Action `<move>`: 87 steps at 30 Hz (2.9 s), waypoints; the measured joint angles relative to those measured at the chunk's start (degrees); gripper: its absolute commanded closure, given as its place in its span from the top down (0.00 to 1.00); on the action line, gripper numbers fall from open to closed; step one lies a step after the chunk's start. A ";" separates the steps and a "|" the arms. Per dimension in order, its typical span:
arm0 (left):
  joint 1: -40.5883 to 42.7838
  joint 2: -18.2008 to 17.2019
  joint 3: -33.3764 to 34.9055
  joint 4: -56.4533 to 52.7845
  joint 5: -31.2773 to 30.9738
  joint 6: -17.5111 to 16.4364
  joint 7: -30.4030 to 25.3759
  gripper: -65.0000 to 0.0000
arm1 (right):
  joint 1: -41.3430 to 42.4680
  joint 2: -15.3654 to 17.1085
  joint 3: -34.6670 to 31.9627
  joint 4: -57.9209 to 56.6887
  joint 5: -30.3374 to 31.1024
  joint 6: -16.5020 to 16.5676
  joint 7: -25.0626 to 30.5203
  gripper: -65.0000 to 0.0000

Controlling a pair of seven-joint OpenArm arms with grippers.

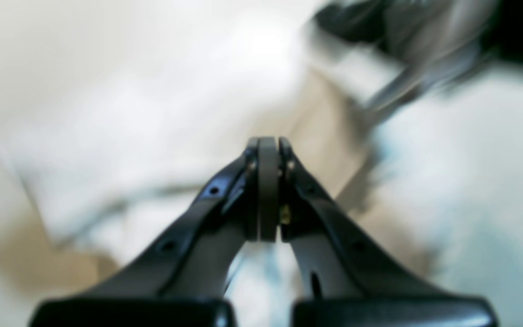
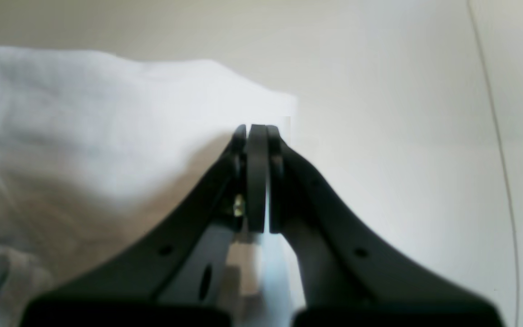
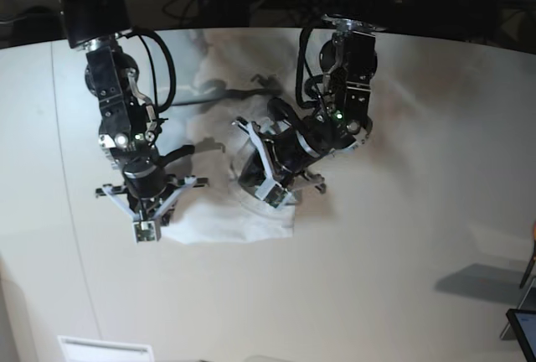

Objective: Fold the T-shirt properly
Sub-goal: 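Press the folded shirt with both grippers to flatten the layers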

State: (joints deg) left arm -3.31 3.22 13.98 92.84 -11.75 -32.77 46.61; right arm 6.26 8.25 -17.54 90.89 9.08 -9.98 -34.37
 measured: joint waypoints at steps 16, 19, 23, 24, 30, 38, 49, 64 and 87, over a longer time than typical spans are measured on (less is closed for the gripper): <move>0.09 0.63 -8.72 -7.72 9.16 -0.13 -4.07 0.00 | 2.62 -2.34 -0.33 0.07 -0.04 0.02 0.22 0.00; -0.04 0.68 -8.74 -8.22 8.94 -0.02 -4.48 0.00 | 3.78 -3.26 -0.48 -0.59 0.02 0.11 0.26 0.00; -0.04 0.74 -8.72 -8.26 8.94 0.00 -4.52 0.00 | 5.70 -3.74 -0.44 -6.21 0.00 0.17 2.58 0.00; -0.02 0.74 -8.72 -8.26 8.94 0.00 -4.52 0.00 | 5.75 -3.80 -0.44 -7.91 -0.22 -0.02 3.93 0.00; -0.02 0.74 -8.70 -8.33 8.96 -0.02 -4.55 0.00 | 5.46 -3.85 -0.33 -18.43 -0.20 0.17 12.02 0.00; -0.02 0.76 -8.70 -8.33 8.96 0.00 -4.57 0.00 | 2.75 -3.10 -0.22 -12.26 -0.13 -0.09 12.24 0.00; -0.02 0.79 -8.70 -8.20 8.98 0.00 -4.50 0.00 | -3.15 -3.28 -0.37 -2.16 0.00 0.63 9.73 0.00; -0.02 0.98 -8.74 -8.13 8.98 0.00 -4.46 0.00 | -6.43 -3.58 -0.35 3.17 -0.02 -0.04 10.03 0.00; -0.48 1.07 -8.90 -8.11 8.96 -0.02 -3.82 0.00 | -5.33 -5.95 -5.09 4.79 -0.02 -0.02 7.82 0.00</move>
State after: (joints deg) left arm -3.79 4.29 5.08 84.73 -2.79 -32.80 42.78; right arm 0.93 2.31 -22.63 95.68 9.06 -10.00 -26.55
